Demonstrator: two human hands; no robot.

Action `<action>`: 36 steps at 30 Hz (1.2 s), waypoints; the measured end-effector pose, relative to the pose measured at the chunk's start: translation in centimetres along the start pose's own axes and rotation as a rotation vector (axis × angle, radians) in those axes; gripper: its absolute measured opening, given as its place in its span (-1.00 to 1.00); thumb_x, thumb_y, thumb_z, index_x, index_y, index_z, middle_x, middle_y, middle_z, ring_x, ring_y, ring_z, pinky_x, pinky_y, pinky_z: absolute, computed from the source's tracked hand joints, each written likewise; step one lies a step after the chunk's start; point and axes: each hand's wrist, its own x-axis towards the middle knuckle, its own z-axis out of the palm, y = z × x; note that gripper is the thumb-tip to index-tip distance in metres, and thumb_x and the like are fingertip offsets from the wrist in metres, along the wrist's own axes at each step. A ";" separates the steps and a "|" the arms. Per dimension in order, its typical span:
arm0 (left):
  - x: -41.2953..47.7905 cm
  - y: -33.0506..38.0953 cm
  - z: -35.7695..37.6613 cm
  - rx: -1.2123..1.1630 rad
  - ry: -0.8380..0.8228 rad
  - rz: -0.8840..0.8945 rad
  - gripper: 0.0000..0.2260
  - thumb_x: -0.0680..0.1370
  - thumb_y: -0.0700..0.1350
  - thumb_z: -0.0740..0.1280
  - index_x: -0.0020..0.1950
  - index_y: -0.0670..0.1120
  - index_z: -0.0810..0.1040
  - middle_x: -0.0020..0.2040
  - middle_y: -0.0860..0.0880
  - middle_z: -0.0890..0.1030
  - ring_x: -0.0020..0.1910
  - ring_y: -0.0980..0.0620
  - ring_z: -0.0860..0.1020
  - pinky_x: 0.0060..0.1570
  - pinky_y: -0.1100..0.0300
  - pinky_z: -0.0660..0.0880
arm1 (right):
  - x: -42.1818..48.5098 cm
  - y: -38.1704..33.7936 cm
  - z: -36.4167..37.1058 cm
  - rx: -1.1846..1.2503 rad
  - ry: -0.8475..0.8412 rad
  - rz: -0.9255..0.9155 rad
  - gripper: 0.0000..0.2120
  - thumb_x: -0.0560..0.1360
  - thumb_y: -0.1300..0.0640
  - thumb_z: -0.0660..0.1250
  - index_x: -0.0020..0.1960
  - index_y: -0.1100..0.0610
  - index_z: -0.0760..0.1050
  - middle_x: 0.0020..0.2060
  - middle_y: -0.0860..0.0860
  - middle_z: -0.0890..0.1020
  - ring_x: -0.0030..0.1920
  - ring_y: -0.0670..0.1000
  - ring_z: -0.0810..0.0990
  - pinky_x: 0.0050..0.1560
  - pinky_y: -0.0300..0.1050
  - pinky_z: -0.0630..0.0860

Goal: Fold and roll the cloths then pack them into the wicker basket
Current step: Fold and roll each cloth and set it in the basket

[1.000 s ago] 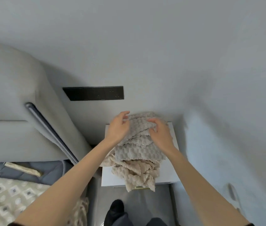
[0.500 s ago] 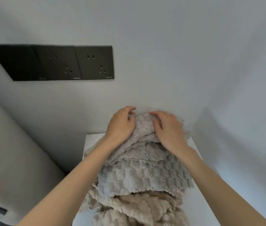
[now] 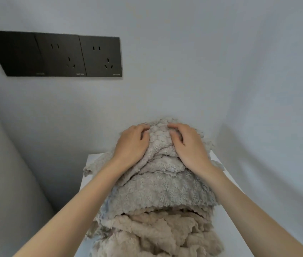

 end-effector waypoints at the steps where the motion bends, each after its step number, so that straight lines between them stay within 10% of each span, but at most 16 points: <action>1: -0.2 0.1 -0.2 0.006 -0.012 -0.001 -0.67 0.64 -0.01 0.12 0.32 -0.05 0.50 0.28 -0.05 0.53 0.28 -0.02 0.44 0.29 0.02 0.35 | -0.3 -0.2 -0.5 0.012 -0.006 0.007 -0.70 0.63 0.01 0.12 0.31 0.02 0.46 0.20 -0.10 0.53 0.23 -0.10 0.41 0.26 -0.14 0.34; 7: -2.4 1.0 -1.7 -0.023 -0.076 -0.034 -0.41 0.43 0.39 0.22 0.29 0.04 0.50 0.22 0.06 0.49 0.23 0.06 0.43 0.25 0.06 0.41 | -3.0 -0.1 -2.8 -0.099 0.037 0.242 -0.61 0.55 0.01 0.24 0.35 0.04 0.36 0.28 0.01 0.42 0.32 0.05 0.22 0.21 -0.14 0.22; 11: -4.2 1.8 -2.3 0.021 0.047 0.037 -0.86 0.50 0.13 0.35 -0.11 0.10 0.51 -0.15 0.20 0.52 -0.09 0.15 0.51 -0.21 0.34 0.35 | -4.2 -1.0 -3.5 0.077 -0.033 0.476 -0.49 0.52 -0.01 0.32 0.37 0.22 0.34 0.29 0.15 0.42 0.32 0.14 0.36 0.26 -0.06 0.31; 17: -6.8 3.9 -4.2 -0.038 0.153 0.032 -0.85 0.56 -0.02 0.31 -0.19 -0.01 0.52 -0.24 0.06 0.56 -0.24 0.08 0.51 -0.27 0.20 0.40 | -5.9 -3.3 -5.4 0.046 0.079 0.398 -0.73 0.56 0.19 0.29 -0.21 0.38 0.52 -0.24 0.23 0.62 -0.12 0.22 0.59 -0.27 -0.30 0.26; 26: -9.2 7.5 -11.5 -0.309 0.459 0.070 -0.90 0.62 -0.09 0.21 -0.04 -0.09 0.44 -0.08 0.01 0.51 -0.12 0.08 0.45 -0.18 0.30 0.29 | -6.1 -7.4 -10.6 0.166 0.294 0.286 -0.94 0.58 0.19 0.23 -0.03 0.13 0.47 0.01 0.09 0.56 0.03 0.06 0.52 -0.02 -0.19 0.34; 31: -11.3 9.3 -14.3 -0.389 0.419 0.108 -0.90 0.63 -0.06 0.21 -0.01 -0.07 0.43 -0.14 0.16 0.49 -0.22 0.22 0.43 -0.30 0.50 0.35 | -7.2 -8.8 -11.3 0.080 0.029 0.330 -0.70 0.58 0.17 0.23 0.30 0.15 0.45 0.31 0.05 0.48 0.32 0.05 0.42 0.23 -0.15 0.32; 36: -13.7 11.0 -16.1 -0.402 0.300 0.224 -0.89 0.62 -0.06 0.23 -0.01 -0.09 0.45 -0.13 0.11 0.50 -0.24 0.17 0.41 -0.24 0.46 0.36 | -8.6 -12.3 -11.5 0.489 -0.229 0.467 -0.45 0.57 -0.06 0.26 0.48 0.07 0.21 0.41 0.06 0.36 0.34 0.09 0.41 0.29 -0.03 0.37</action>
